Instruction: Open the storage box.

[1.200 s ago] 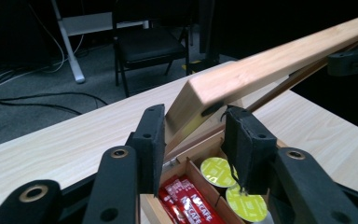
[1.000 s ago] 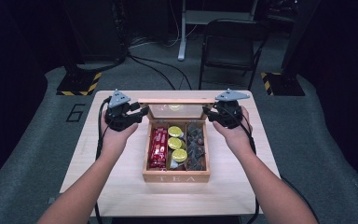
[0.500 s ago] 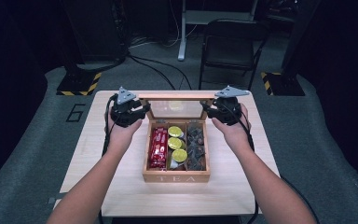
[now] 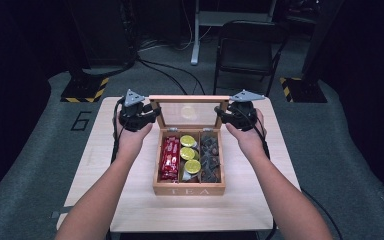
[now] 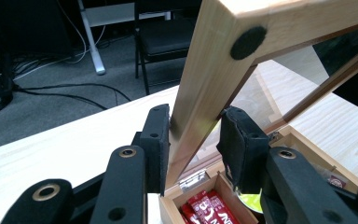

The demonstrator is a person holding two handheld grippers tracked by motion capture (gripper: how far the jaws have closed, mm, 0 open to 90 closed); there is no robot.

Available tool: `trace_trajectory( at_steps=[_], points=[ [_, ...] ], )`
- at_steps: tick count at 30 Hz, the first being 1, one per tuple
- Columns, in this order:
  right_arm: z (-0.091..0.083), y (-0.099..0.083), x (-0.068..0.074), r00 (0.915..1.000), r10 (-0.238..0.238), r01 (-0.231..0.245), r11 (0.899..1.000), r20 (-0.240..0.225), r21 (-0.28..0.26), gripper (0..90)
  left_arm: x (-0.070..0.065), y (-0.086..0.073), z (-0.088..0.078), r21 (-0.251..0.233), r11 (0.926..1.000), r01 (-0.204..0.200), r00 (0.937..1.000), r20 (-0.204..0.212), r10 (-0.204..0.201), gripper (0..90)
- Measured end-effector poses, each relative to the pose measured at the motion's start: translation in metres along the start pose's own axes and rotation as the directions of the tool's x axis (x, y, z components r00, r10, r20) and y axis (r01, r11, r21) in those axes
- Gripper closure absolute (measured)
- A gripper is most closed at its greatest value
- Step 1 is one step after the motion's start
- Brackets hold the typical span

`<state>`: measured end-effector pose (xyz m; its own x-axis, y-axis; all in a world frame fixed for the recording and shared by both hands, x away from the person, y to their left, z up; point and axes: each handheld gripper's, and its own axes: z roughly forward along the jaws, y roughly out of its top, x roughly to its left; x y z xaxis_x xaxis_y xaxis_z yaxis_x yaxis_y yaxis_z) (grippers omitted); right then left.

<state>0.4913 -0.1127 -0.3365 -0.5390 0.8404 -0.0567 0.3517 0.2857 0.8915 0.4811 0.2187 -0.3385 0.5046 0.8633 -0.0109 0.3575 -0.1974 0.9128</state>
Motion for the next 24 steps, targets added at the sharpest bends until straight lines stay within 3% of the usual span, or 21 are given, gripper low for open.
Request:
trace_trajectory(
  at_steps=[9,14,16,24],
  points=[
    [0.009,0.000,-0.004,0.9998,0.002,-0.001,1.000,0.018,-0.005,59.8,0.006,0.003,0.008,-0.009,0.9999,0.007,1.0000,0.005,-0.007,63.4],
    [0.016,-0.002,-0.006,0.9995,0.023,-0.023,1.000,0.022,0.001,59.9,0.011,0.000,0.015,-0.030,0.9976,0.062,0.9978,0.023,-0.062,62.9],
    [0.019,-0.002,-0.007,0.9994,0.023,-0.023,1.000,0.026,0.001,59.9,0.012,0.000,0.018,-0.026,0.9974,0.067,0.9976,0.021,-0.066,62.8],
    [0.027,-0.004,-0.008,0.9992,0.021,-0.021,1.000,0.034,0.005,59.5,0.015,-0.006,0.030,0.008,0.9989,0.045,0.9989,0.007,-0.045,63.0]
  ],
)
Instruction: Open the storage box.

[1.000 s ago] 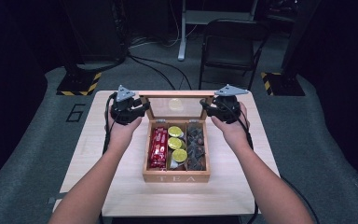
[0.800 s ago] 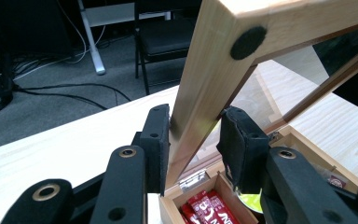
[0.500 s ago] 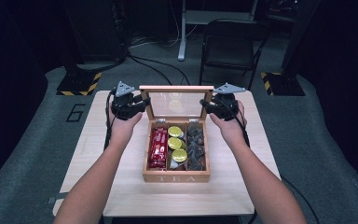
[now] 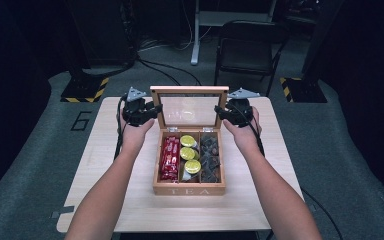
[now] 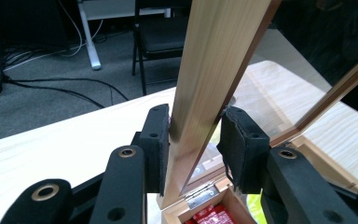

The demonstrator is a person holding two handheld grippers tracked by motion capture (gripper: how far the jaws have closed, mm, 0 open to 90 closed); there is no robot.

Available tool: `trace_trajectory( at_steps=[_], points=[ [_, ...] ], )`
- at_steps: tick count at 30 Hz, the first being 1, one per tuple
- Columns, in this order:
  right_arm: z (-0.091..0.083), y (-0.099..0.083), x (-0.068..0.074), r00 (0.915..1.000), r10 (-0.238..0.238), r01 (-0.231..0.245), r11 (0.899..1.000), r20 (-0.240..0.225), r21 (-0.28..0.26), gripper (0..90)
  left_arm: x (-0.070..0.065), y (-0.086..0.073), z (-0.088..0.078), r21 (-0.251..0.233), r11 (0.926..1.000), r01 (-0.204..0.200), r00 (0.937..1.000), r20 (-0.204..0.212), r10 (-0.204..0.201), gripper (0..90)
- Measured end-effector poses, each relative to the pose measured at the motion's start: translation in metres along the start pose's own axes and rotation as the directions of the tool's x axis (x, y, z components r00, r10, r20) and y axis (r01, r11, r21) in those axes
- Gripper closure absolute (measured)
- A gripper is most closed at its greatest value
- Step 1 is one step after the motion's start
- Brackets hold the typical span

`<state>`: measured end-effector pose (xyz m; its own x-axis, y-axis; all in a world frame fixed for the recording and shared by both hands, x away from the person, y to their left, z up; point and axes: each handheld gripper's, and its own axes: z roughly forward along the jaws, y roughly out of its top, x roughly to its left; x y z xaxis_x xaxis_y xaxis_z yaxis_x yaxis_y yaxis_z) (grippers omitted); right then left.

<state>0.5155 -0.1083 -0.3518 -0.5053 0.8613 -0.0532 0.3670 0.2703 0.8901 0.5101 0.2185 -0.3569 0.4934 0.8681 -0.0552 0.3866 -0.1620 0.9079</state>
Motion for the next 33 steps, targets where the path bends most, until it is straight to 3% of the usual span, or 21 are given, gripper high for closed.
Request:
trace_trajectory(
  at_steps=[6,10,17,28,33],
  points=[
    [0.005,-0.001,0.001,0.9997,-0.015,0.015,1.000,0.019,0.003,59.3,0.002,-0.006,0.008,0.010,0.9997,0.024,0.9997,-0.003,-0.024,62.9],
    [0.006,-0.002,0.001,0.9997,-0.008,0.008,1.000,0.024,0.001,59.4,0.002,-0.008,0.011,0.021,0.9997,0.014,0.9998,-0.014,-0.014,62.9],
    [0.008,-0.002,0.000,0.9998,0.004,-0.004,1.000,0.019,0.001,58.3,0.002,-0.010,0.014,0.025,0.9996,0.010,0.9998,-0.019,-0.009,62.9],
    [0.017,-0.006,-0.001,0.9999,0.002,-0.003,0.999,0.016,0.034,56.1,0.006,-0.020,0.022,0.044,0.9982,0.041,0.9991,-0.009,-0.041,63.2],
    [0.020,-0.012,-0.001,0.9994,0.031,-0.032,0.999,0.012,0.031,56.0,0.006,-0.022,0.023,0.047,0.9980,0.043,0.9990,-0.012,-0.043,63.3]
  ],
)
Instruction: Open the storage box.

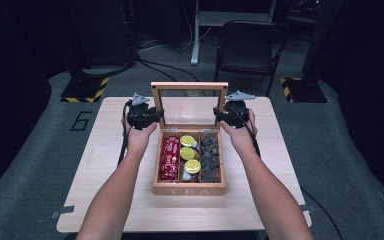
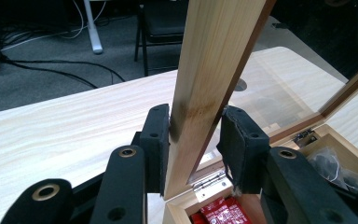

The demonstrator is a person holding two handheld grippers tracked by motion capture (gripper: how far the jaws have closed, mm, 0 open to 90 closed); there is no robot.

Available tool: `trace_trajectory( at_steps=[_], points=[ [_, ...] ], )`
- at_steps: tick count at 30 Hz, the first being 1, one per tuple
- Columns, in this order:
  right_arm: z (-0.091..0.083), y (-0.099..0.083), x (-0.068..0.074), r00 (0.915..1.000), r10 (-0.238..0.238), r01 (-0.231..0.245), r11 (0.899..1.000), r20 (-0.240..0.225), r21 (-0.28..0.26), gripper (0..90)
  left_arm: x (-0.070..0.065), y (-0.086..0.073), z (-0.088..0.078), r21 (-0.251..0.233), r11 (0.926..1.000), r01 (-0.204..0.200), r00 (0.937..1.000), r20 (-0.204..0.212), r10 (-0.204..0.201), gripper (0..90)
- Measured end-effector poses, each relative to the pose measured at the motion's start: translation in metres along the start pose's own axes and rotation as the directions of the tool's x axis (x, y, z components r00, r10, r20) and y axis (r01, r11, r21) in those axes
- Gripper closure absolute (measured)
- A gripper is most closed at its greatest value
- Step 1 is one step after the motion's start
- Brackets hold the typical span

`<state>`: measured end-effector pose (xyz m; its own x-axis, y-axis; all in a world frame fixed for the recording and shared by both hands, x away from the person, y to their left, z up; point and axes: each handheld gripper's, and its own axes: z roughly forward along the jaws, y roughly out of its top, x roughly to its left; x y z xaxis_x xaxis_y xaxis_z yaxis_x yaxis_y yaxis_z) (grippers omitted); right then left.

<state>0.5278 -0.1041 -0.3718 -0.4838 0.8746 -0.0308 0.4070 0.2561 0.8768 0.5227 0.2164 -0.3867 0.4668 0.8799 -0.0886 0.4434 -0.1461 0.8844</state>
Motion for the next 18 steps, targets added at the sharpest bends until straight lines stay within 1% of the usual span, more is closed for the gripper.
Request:
trace_trajectory(
  at_steps=[1,4,6,7,9,10,11,13,17,18],
  points=[
    [0.002,-0.002,-0.001,1.0000,-0.009,0.009,1.000,0.000,0.012,56.0,0.000,0.000,0.000,-0.001,1.0000,0.000,1.0000,0.001,0.000,63.3],
    [0.005,-0.007,-0.001,1.0000,-0.003,0.003,1.000,0.000,0.029,56.0,0.000,0.000,0.000,-0.001,1.0000,0.001,1.0000,-0.001,-0.001,63.3],
    [0.007,-0.010,-0.001,1.0000,-0.001,0.001,1.000,-0.001,0.030,55.7,0.000,-0.001,0.001,-0.002,1.0000,0.004,1.0000,-0.004,-0.004,63.5],
    [0.008,-0.011,-0.001,1.0000,0.002,-0.002,0.999,-0.001,0.036,55.3,0.000,-0.001,0.001,-0.003,1.0000,-0.002,1.0000,-0.008,0.002,63.5],
    [0.009,-0.013,-0.001,0.9999,0.001,0.000,0.999,-0.013,0.036,52.7,0.000,-0.001,0.002,-0.005,1.0000,0.002,0.9999,-0.010,-0.002,63.8],
    [0.010,-0.013,-0.002,0.9998,0.008,-0.007,0.999,-0.018,0.041,51.2,0.000,-0.001,0.002,-0.004,1.0000,0.002,0.9999,-0.012,-0.002,63.9],
    [0.011,-0.014,-0.003,0.9996,0.004,-0.003,0.999,-0.028,0.044,51.1,-0.001,-0.001,0.002,-0.004,1.0000,0.008,0.9999,-0.013,-0.009,63.9],
    [0.012,-0.015,-0.004,0.9996,-0.001,0.003,0.999,-0.028,0.048,51.7,-0.001,-0.001,0.002,-0.006,0.9999,0.008,0.9998,-0.016,-0.008,64.0],
    [0.014,-0.018,-0.004,0.9996,0.008,-0.006,0.998,-0.026,0.055,52.1,-0.001,-0.001,0.003,-0.006,0.9999,0.011,0.9998,-0.018,-0.011,64.0],
    [0.014,-0.018,-0.004,0.9997,-0.001,0.002,0.999,-0.024,0.054,52.2,-0.001,-0.002,0.003,-0.005,0.9999,0.015,0.9997,-0.016,-0.016,64.0]
  ],
)
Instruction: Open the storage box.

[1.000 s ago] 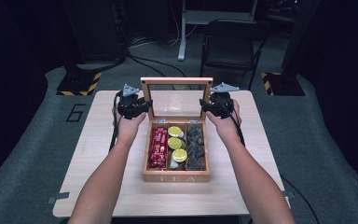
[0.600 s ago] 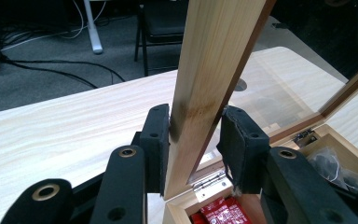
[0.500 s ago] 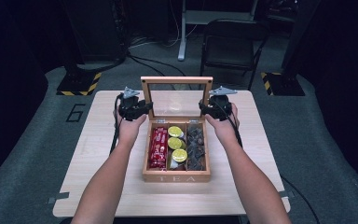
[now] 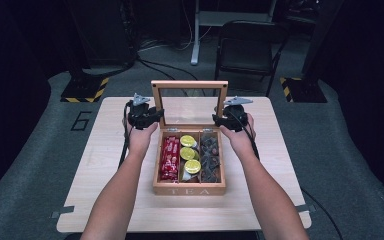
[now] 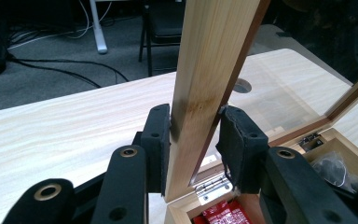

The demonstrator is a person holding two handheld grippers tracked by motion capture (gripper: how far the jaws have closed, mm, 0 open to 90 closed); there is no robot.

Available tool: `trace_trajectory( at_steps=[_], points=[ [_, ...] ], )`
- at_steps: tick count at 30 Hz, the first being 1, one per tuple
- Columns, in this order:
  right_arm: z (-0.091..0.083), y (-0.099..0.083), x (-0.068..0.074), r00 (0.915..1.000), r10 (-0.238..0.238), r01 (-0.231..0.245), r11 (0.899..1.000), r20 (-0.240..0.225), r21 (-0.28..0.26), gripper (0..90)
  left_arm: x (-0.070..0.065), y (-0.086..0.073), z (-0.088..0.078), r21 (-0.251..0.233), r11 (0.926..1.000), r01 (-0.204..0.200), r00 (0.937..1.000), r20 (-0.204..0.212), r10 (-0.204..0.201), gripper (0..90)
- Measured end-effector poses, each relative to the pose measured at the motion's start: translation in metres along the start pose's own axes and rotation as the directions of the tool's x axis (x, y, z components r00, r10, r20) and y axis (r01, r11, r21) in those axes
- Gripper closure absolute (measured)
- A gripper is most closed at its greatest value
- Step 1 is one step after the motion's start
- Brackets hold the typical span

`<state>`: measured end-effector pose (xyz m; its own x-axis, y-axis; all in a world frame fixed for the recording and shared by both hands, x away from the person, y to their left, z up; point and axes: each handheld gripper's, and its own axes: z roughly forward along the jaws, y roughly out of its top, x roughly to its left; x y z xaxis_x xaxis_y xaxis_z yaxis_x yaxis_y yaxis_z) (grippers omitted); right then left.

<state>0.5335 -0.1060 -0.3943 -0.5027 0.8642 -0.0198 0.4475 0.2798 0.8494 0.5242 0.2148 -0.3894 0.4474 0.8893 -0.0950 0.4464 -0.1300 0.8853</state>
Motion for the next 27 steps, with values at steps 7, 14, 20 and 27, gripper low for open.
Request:
trace_trajectory(
  at_steps=[7,14,20,27],
  points=[
    [0.003,-0.001,0.000,0.9997,0.026,-0.026,1.000,-0.001,0.000,53.9,0.002,-0.003,0.003,0.014,0.9997,-0.019,0.9997,0.013,0.019,63.3],
    [0.007,-0.003,0.000,0.9995,0.030,-0.030,0.999,0.004,0.011,55.3,0.003,-0.008,0.006,0.010,0.9999,0.003,0.9999,0.011,-0.003,63.4],
    [0.007,-0.004,-0.001,0.9993,0.036,-0.036,0.999,0.006,0.013,58.5,0.003,-0.010,0.007,0.015,0.9999,0.001,0.9999,0.014,-0.001,63.3],
    [0.008,-0.004,-0.003,0.9996,0.026,-0.026,0.999,0.008,0.025,59.7,0.003,-0.013,0.009,0.021,0.9998,0.004,1.0000,0.009,-0.004,63.4]
  ],
)
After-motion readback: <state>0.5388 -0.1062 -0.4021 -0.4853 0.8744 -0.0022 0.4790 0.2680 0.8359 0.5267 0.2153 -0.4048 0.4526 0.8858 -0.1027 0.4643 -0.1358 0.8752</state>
